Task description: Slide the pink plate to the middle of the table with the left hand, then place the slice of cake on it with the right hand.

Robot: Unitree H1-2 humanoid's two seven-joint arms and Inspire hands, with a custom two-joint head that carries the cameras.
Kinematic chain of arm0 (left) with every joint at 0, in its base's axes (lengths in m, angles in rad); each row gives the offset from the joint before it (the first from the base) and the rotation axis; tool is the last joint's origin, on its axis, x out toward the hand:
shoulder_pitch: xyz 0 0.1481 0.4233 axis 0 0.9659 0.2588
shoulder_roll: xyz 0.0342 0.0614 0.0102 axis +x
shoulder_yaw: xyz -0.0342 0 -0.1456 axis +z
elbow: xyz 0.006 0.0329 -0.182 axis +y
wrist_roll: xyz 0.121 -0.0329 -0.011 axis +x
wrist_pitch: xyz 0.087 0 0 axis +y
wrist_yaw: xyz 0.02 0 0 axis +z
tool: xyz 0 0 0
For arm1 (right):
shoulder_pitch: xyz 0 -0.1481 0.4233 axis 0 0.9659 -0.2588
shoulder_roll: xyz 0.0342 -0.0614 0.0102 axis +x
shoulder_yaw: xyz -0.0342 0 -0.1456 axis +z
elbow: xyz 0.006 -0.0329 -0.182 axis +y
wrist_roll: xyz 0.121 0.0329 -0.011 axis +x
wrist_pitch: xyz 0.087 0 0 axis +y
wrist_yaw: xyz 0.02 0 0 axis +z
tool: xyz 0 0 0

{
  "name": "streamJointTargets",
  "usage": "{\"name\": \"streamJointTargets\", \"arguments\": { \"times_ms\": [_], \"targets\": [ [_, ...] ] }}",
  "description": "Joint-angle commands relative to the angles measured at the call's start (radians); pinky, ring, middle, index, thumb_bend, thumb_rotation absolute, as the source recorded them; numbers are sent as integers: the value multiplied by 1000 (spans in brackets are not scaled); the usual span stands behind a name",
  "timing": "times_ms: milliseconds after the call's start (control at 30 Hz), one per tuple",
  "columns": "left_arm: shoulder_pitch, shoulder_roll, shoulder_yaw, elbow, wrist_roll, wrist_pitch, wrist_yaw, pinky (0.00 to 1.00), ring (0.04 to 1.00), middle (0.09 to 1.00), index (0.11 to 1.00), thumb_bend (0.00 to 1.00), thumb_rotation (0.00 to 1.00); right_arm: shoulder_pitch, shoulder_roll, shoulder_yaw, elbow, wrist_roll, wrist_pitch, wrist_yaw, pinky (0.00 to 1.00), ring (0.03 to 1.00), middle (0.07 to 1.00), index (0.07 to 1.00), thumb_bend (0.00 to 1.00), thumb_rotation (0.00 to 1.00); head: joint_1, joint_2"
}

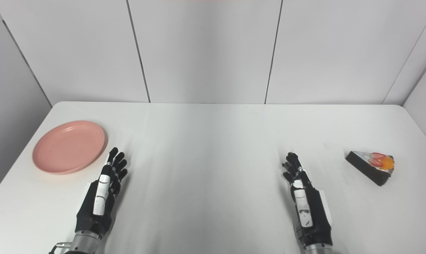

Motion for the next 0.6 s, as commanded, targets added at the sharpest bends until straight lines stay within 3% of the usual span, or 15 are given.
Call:
{"name": "streamJointTargets", "arguments": {
  "times_ms": [0,567],
  "targets": [
    [-12,-1,-1,-23,-4,-39,-8,1000,1000,1000,1000,756,989,-2,-1,0,-22,-1,5,4,955,940,947,916,893,952,1,0],
    [-11,-2,-5,-24,0,-39,-8,1000,1000,1000,1000,770,982,0,-8,6,-29,-8,20,9,963,946,956,931,903,955,0,1]
  ]
}}
